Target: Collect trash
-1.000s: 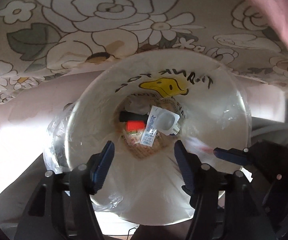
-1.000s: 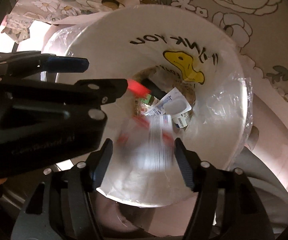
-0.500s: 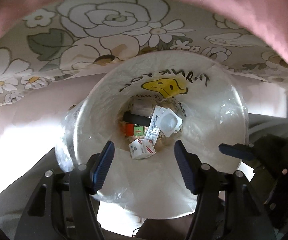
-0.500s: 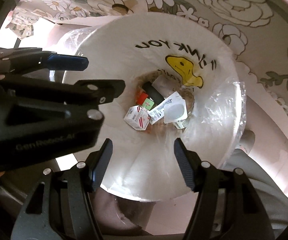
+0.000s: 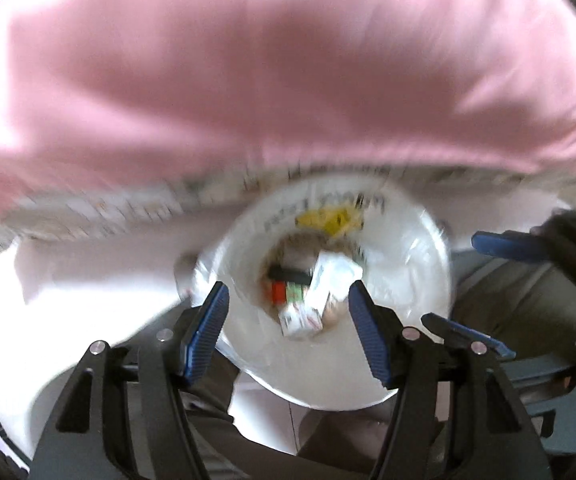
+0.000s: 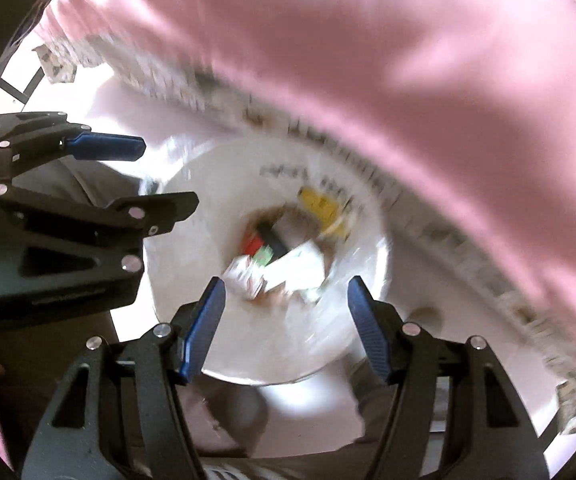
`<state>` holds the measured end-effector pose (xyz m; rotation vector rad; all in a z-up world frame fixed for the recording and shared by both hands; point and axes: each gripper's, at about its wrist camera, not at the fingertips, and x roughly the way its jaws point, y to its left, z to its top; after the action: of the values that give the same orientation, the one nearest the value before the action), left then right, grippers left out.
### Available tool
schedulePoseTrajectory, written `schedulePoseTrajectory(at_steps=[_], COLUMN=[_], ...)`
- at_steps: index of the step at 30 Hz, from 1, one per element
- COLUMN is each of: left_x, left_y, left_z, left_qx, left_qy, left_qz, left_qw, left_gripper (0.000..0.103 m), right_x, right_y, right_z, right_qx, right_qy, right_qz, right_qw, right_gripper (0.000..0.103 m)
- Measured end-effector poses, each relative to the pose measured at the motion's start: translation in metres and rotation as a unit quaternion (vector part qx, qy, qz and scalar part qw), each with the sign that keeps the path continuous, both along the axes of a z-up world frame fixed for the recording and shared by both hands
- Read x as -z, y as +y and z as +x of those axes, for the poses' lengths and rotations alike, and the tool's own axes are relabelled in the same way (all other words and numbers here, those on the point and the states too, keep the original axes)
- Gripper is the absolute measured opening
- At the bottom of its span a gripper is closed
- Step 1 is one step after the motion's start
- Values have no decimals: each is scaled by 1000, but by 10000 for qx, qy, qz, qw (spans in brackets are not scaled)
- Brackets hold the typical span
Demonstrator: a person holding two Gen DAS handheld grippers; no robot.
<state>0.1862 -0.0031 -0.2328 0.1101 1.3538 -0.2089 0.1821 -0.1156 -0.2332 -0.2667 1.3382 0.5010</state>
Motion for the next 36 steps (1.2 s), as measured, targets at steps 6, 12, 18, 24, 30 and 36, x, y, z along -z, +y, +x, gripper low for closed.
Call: schedulePoseTrajectory(at_steps=[6,12,18,24,30,36], left_x=[-81,-170,-230,-257,-257,-242], left_y=[1,-1,-4,-5,-1,12], left_z=[-1,-22,-70,-116,-152,-172], left_qx=[29,135,98,186,197,-167], left_qy=[-723,-1671,-2648,-3181,-3401,-3316], left_qz=[-60,-60,179,230,307,339], left_qw=[9974,9858,9641,9476,9397,9427], left_gripper=[65,69,80,90,94,95], right_x=[-92,-183,-228,-239,-246,-246], right_y=[-11,-28,-45,-35,-35,-36], right_z=[1,-24,-67,-110,-144,-171], right_qx=[137,330,444,483,776,1125], right_qy=[-905,-1663,-2022,-2214,-2491,-2928], right_qz=[47,254,402,457,429,307], right_qw=[9958,9852,9775,9729,9644,9490], right_gripper=[64,64,70,73,76,80])
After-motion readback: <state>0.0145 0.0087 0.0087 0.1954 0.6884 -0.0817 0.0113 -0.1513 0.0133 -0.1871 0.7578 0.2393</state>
